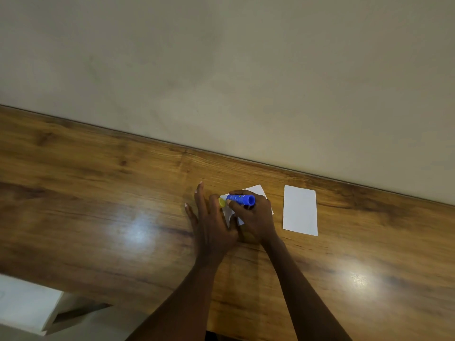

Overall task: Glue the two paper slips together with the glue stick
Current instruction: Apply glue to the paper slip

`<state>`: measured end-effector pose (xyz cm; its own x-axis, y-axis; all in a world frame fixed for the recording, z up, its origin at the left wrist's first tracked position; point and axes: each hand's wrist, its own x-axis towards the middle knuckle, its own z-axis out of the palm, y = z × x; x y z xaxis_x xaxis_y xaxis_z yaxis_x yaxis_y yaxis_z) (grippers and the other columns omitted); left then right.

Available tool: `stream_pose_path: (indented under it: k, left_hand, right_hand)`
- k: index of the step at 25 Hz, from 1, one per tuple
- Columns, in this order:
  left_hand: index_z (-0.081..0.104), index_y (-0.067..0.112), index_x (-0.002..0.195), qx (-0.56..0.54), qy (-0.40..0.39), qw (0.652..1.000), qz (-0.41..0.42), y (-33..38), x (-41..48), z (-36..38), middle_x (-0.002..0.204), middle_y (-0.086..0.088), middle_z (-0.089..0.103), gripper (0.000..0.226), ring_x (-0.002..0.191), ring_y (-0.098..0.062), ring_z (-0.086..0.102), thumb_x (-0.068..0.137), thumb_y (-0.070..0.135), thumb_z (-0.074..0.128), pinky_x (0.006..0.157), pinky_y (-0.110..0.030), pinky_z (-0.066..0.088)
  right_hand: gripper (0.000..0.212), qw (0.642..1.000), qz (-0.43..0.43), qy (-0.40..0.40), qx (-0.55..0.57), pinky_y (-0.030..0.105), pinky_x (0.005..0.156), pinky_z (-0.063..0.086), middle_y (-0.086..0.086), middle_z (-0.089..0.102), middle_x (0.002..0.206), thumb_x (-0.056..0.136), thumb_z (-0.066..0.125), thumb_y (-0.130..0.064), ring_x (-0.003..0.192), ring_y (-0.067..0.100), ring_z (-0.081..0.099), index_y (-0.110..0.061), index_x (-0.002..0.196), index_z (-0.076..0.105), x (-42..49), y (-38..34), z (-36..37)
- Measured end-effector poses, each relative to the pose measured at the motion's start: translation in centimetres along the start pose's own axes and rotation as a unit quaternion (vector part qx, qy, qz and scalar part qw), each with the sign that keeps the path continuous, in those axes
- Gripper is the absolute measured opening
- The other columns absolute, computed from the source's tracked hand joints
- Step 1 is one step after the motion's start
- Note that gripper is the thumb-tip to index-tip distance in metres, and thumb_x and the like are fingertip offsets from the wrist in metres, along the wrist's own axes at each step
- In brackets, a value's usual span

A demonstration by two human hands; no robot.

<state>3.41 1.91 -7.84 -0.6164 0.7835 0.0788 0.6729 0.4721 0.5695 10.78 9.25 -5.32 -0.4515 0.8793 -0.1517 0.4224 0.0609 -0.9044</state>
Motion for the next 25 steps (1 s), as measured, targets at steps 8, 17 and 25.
stream_pose_path:
  k: [8,17,25]
  left_hand:
    - [0.044,0.009,0.116,0.031,0.006,0.999,0.000,0.1,0.0,0.1,0.148,-0.021,0.024,0.054,0.135,-0.037,0.028,0.072,0.034,0.062,0.109,-0.060,0.015]
    - [0.046,0.010,0.112,0.040,0.018,0.999,-0.004,0.2,0.0,0.3,0.146,-0.019,0.029,0.052,0.135,-0.036,0.028,0.069,0.038,0.054,0.110,-0.059,0.013]
    - [0.045,0.010,0.114,0.047,-0.002,0.999,-0.003,0.1,0.1,0.4,0.147,-0.018,0.028,0.052,0.135,-0.034,0.027,0.072,0.033,0.064,0.110,-0.059,0.013]
  right_hand:
    - [0.032,0.991,0.035,0.112,-0.061,0.023,0.074,0.040,0.013,0.065,0.095,0.078,0.066,-0.020,0.077,0.017,0.050,-0.005,0.106,0.060,0.1,1.3,-2.0]
    - [0.037,0.972,-0.002,0.189,-0.141,0.035,0.077,0.044,0.021,0.068,0.102,0.079,0.065,-0.016,0.084,0.031,0.058,-0.005,0.114,0.058,0.1,1.8,-3.9]
    - [0.047,0.964,0.007,0.142,-0.224,0.042,0.100,0.038,0.017,0.058,0.124,0.081,0.062,-0.013,0.112,0.032,0.054,-0.013,0.125,0.045,-1.7,2.0,0.2]
